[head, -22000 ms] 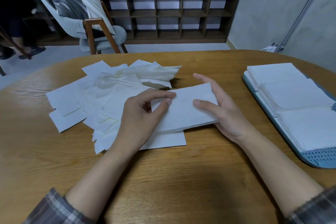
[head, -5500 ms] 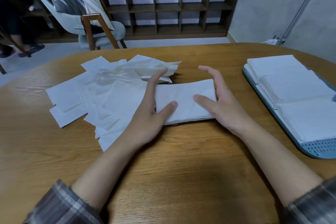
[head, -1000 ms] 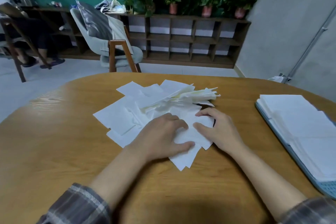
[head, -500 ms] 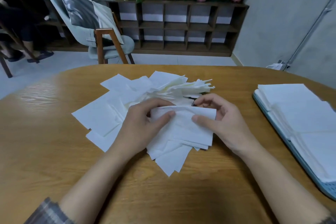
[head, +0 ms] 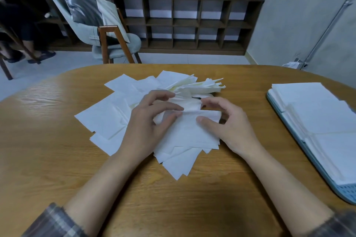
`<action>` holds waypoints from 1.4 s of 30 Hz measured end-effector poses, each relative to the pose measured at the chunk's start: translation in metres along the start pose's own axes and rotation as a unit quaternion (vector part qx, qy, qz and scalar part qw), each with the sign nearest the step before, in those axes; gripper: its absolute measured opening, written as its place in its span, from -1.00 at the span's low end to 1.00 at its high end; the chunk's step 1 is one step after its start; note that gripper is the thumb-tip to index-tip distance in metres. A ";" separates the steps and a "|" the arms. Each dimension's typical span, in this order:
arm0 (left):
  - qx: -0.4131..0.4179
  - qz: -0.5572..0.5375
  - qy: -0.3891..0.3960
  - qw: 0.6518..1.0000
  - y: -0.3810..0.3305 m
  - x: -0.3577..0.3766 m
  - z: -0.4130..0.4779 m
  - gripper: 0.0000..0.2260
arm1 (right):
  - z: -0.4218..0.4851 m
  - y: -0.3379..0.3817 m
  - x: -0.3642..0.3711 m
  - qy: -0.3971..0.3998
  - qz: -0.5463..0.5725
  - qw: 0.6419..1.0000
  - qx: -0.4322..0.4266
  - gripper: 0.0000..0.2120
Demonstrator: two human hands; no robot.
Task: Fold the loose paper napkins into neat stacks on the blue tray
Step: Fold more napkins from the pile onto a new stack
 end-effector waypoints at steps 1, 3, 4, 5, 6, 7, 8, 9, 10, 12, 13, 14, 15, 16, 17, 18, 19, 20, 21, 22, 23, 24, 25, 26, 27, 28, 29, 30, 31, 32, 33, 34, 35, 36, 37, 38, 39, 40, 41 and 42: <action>-0.014 -0.025 -0.007 1.000 -0.001 -0.001 0.001 -0.93 | 0.000 0.003 0.000 0.000 0.001 1.000 -0.012 -0.62; -0.056 -0.073 -0.012 0.996 0.001 -0.002 0.003 -0.93 | 0.000 0.006 -0.004 -0.009 0.050 0.999 -0.013 -0.70; -0.083 -0.092 -0.013 0.992 0.004 -0.002 0.003 -0.93 | 0.001 0.009 -0.007 -0.019 0.080 0.997 -0.012 -0.77; -0.107 -0.103 -0.017 0.989 0.006 -0.002 0.002 -0.93 | 0.002 0.010 -0.009 -0.029 0.104 0.994 -0.010 -0.83; -0.127 -0.104 -0.024 0.986 0.008 -0.003 0.003 -0.93 | 0.002 0.011 -0.011 -0.036 0.121 0.992 -0.007 -0.87; -0.141 -0.102 -0.030 0.984 0.010 -0.004 0.003 -0.93 | 0.003 0.010 -0.011 -0.041 0.131 0.991 -0.002 -0.89; -0.153 -0.105 -0.033 0.982 0.012 -0.005 0.002 -0.94 | 0.003 0.009 -0.011 -0.043 0.135 0.990 0.003 -0.89; -0.161 -0.111 -0.033 0.980 0.012 -0.005 0.002 -0.94 | 0.003 0.008 -0.010 -0.040 0.137 0.990 0.008 -0.89; -0.166 -0.117 -0.030 0.979 0.013 -0.004 0.002 -0.94 | 0.003 0.007 -0.008 -0.035 0.140 0.989 0.014 -0.89; -0.180 -0.120 -0.022 0.976 0.016 -0.002 0.002 -0.94 | 0.003 0.002 -0.004 -0.023 0.148 0.988 0.033 -0.88; -0.185 -0.117 -0.016 0.976 0.018 -0.001 0.001 -0.94 | 0.004 0.000 -0.003 -0.016 0.151 0.987 0.043 -0.89; -0.189 -0.110 -0.010 0.976 0.019 0.001 0.000 -0.95 | 0.003 -0.001 -0.001 -0.009 0.152 0.987 0.050 -0.89; -0.192 -0.103 -0.003 0.976 0.020 0.002 -0.001 -0.96 | 0.002 -0.001 0.001 -0.001 0.156 0.986 0.056 -0.86; -0.194 -0.097 0.003 0.976 0.021 0.004 -0.002 -0.96 | 0.000 0.000 0.004 0.010 0.165 0.984 0.066 -0.81; -0.195 -0.092 0.004 0.977 0.022 0.004 -0.002 -0.96 | -0.001 0.000 0.007 0.026 0.180 0.980 0.079 -0.73; -0.195 -0.090 0.001 0.977 0.023 0.004 -0.002 -0.96 | -0.003 0.001 0.011 0.050 0.203 0.974 0.091 -0.65; -0.197 -0.088 -0.002 0.976 0.024 0.004 -0.002 -0.96 | -0.005 0.003 0.014 0.079 0.225 0.967 0.093 -0.60; -0.197 -0.087 -0.004 0.977 0.026 0.003 -0.001 -0.96 | -0.007 0.008 0.016 0.108 0.234 0.963 0.083 -0.62; -0.200 -0.083 -0.005 0.976 0.027 0.003 -0.001 -0.96 | -0.009 0.010 0.018 0.131 0.222 0.964 0.066 -0.68; -0.205 -0.081 -0.006 0.975 0.029 0.002 -0.001 -0.96 | -0.010 0.010 0.019 0.143 0.198 0.968 0.056 -0.75; -0.209 -0.082 -0.007 0.974 0.029 0.002 -0.001 -0.96 | -0.010 0.007 0.019 0.141 0.170 0.974 0.053 -0.79; -0.209 -0.085 -0.008 0.974 0.030 0.003 -0.001 -0.95 | -0.009 0.005 0.017 0.128 0.143 0.980 0.051 -0.82; -0.199 -0.079 -0.007 0.977 0.029 0.003 -0.002 -0.95 | -0.007 0.003 0.013 0.102 0.114 0.987 0.042 -0.82; -0.172 -0.056 -0.002 0.984 0.027 0.003 -0.002 -0.93 | -0.003 0.003 0.007 0.068 0.086 0.993 0.032 -0.82; -0.128 -0.014 0.009 0.992 0.022 0.003 -0.003 -0.90 | 0.001 0.001 -0.001 0.034 0.062 0.997 0.022 -0.81; -0.075 0.041 0.026 0.996 0.017 0.006 -0.005 -0.85 | 0.005 0.000 -0.009 0.003 0.041 0.999 0.016 -0.79; -0.024 0.090 0.050 0.994 0.013 0.010 -0.007 -0.80 | 0.008 -0.002 -0.017 -0.022 0.019 1.000 0.011 -0.77; 0.008 0.130 0.076 0.989 0.012 0.016 -0.010 -0.76 | 0.011 -0.004 -0.024 -0.042 -0.002 0.999 0.008 -0.75; 0.018 0.159 0.100 0.982 0.014 0.021 -0.012 -0.73 | 0.012 -0.006 -0.030 -0.061 -0.018 0.998 0.006 -0.74; 0.010 0.179 0.119 0.977 0.018 0.024 -0.013 -0.69 | 0.013 -0.007 -0.035 -0.078 -0.029 0.997 0.004 -0.73; 0.000 0.189 0.129 0.973 0.020 0.025 -0.013 -0.67 | 0.013 -0.007 -0.040 -0.096 -0.036 0.995 0.001 -0.73; -0.009 0.187 0.132 0.973 0.022 0.025 -0.012 -0.66 | 0.013 -0.007 -0.043 -0.112 -0.040 0.993 -0.002 -0.73; -0.016 0.180 0.134 0.974 0.024 0.025 -0.012 -0.66 | 0.013 -0.007 -0.045 -0.126 -0.042 0.991 -0.006 -0.73; -0.023 0.169 0.135 0.976 0.024 0.024 -0.012 -0.69 | 0.013 -0.006 -0.047 -0.135 -0.044 0.990 -0.008 -0.73; -0.030 0.160 0.134 0.978 0.024 0.023 -0.011 -0.73 | 0.013 -0.006 -0.048 -0.141 -0.048 0.989 -0.009 -0.74; -0.040 0.148 0.128 0.980 0.024 0.022 -0.011 -0.79 | 0.013 -0.006 -0.048 -0.145 -0.052 0.988 -0.011 -0.75; -0.052 0.131 0.117 0.983 0.024 0.020 -0.010 -0.85 | 0.013 -0.006 -0.049 -0.150 -0.057 0.987 -0.015 -0.75; -0.064 0.106 0.104 0.987 0.023 0.017 -0.009 -0.91 | 0.013 -0.005 -0.050 -0.156 -0.062 0.986 -0.018 -0.75; -0.075 0.079 0.093 0.990 0.021 0.013 -0.008 -0.95 | 0.013 -0.004 -0.051 -0.161 -0.066 0.985 -0.021 -0.75; -0.083 0.053 0.088 0.991 0.018 0.010 -0.007 -0.98 | 0.013 -0.004 -0.052 -0.165 -0.070 0.984 -0.022 -0.75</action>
Point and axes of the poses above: each hand's wrist, its own z-axis towards the middle knuckle, its own x-axis out of the palm, y = z × x, the point moved 9 cm from there along z, towards the middle knuckle, and after that the axes turned 12 degrees about -y, right-handed, at the moved point
